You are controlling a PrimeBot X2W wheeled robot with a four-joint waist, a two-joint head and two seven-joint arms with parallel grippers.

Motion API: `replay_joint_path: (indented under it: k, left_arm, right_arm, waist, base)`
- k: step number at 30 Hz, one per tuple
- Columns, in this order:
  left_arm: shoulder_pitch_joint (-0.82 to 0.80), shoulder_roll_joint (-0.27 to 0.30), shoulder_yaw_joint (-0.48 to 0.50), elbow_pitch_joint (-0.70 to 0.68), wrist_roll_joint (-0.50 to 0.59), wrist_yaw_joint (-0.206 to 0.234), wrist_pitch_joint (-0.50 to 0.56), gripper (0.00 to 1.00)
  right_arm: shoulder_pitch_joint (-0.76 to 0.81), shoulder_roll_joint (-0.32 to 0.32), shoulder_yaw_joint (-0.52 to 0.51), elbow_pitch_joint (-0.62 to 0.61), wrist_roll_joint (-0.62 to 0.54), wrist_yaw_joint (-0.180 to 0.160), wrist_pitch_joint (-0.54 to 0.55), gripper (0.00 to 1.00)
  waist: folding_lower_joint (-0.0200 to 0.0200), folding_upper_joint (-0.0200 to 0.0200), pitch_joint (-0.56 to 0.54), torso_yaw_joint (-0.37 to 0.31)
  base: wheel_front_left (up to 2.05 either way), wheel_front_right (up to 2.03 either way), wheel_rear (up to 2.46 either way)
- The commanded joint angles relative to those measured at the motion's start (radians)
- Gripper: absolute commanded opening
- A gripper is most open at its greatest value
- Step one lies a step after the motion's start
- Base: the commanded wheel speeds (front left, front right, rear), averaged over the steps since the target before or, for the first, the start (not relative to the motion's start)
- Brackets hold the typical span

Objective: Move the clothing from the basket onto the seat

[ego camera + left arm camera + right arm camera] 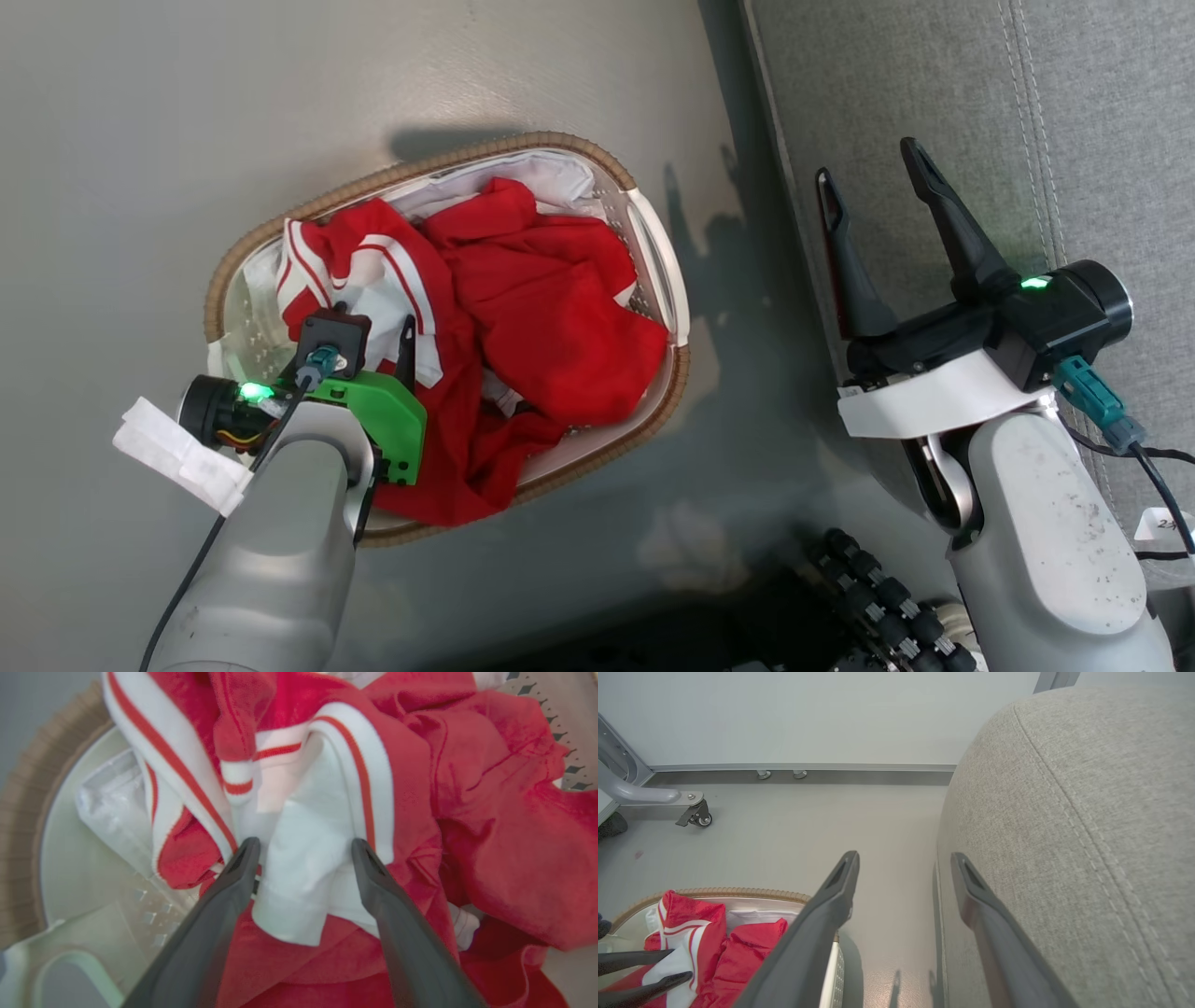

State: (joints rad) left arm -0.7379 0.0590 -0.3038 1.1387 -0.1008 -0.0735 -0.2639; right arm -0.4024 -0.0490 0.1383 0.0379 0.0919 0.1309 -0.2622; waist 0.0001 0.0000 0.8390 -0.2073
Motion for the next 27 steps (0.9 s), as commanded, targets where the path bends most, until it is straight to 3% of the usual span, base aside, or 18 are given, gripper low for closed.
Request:
replay_joint_path:
  k: [1, 4, 5, 6, 8, 16, 27]
  left_arm:
    - [-0.020, 0.011, 0.001, 0.014, -0.003, 0.003, 0.000, 1.00]
    - [-0.030, 0.010, -0.004, 0.043, -0.010, -0.006, 0.000, 0.99]
    - [-0.032, 0.008, -0.006, 0.054, -0.014, -0.011, 0.001, 0.73]
    - [-0.031, 0.007, -0.008, 0.061, -0.015, -0.015, 0.000, 0.37]
    - [-0.029, 0.004, -0.012, 0.074, -0.021, -0.018, 0.000, 0.00]
    - [-0.003, -0.003, -0.037, 0.071, -0.040, -0.032, 0.000, 0.00]
    - [0.130, -0.005, -0.071, -0.078, -0.045, -0.043, -0.001, 0.00]
  right_arm:
    - [-0.012, -0.003, 0.004, -0.005, 0.009, 0.000, -0.004, 1.00]
    - [-0.012, -0.003, 0.011, 0.000, 0.015, 0.000, -0.004, 1.00]
    - [-0.011, -0.003, 0.012, 0.002, 0.016, 0.000, -0.004, 1.00]
    - [-0.011, -0.003, 0.013, 0.004, 0.017, 0.000, -0.004, 1.00]
    - [-0.009, -0.003, 0.014, 0.008, 0.019, 0.000, -0.004, 1.00]
    - [0.001, -0.003, 0.018, 0.028, 0.012, 0.000, -0.004, 1.00]
    - [0.068, -0.003, 0.001, 0.079, -0.037, 0.000, -0.003, 1.00]
  waist:
    - [-0.0001, 0.0000, 0.017, -0.017]
    - [-0.0001, 0.0000, 0.016, -0.022]
    - [-0.0001, 0.0000, 0.015, -0.023]
    - [-0.0001, 0.0000, 0.013, -0.023]
    - [-0.0001, 0.0000, 0.007, -0.024]
    - [-0.0001, 0.0000, -0.055, -0.013]
    - [-0.0001, 0.0000, -0.277, 0.041]
  base:
    - [0.00, 0.00, 0.00]
    - [0.00, 0.00, 0.00]
    - [0.00, 0.00, 0.00]
    - [0.00, 0.00, 0.00]
    - [0.00, 0.00, 0.00]
    - [0.00, 0.00, 0.00]
    - [0.00, 0.00, 0.00]
